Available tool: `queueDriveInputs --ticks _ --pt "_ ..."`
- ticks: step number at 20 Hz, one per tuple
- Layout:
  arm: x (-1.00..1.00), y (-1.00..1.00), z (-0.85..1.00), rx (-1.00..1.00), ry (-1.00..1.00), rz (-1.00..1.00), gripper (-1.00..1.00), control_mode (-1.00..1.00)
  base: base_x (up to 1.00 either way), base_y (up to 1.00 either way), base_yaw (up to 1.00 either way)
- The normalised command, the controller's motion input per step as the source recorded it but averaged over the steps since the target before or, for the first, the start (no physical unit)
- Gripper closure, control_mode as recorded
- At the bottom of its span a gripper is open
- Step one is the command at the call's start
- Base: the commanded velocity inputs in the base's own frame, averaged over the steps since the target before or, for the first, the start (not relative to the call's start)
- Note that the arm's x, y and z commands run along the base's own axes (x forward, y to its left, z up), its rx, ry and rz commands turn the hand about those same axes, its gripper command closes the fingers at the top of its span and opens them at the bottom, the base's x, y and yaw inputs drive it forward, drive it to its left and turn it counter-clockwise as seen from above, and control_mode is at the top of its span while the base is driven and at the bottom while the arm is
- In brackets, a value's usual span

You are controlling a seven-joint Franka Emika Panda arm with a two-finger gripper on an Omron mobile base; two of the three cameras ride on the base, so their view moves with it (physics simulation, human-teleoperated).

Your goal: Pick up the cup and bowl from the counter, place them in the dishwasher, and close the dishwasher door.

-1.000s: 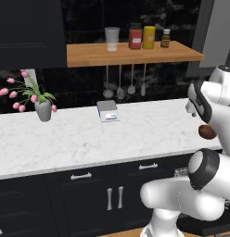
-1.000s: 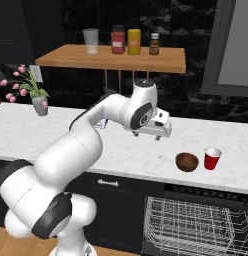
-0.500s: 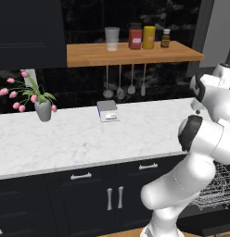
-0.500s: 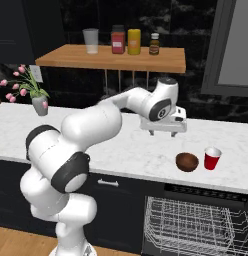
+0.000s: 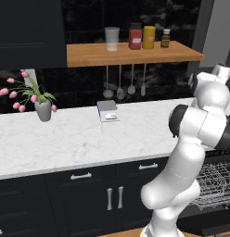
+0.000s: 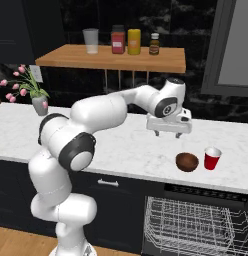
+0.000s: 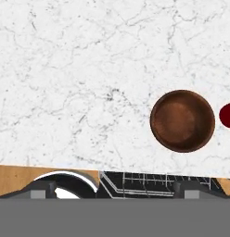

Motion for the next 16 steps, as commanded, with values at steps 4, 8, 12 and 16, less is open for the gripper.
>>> queueDriveInputs --ticks 4,8,12,16 --pt "0.18 -0.14 -0.29 -0.02 0.05 -0.05 -1.00 -1.00 0.00 0.00 0.00" --pt "0.09 -0.20 -0.44 0.00 0.05 -0.07 -1.00 -1.00 0.00 0.00 0.00" --pt "0.08 -0.24 -0.58 0.00 0.06 -0.06 -1.00 -1.00 0.00 0.00 0.00" --pt "0.03 -0.22 -0.60 0.00 0.04 -0.03 -1.00 -1.00 0.00 0.00 0.00"
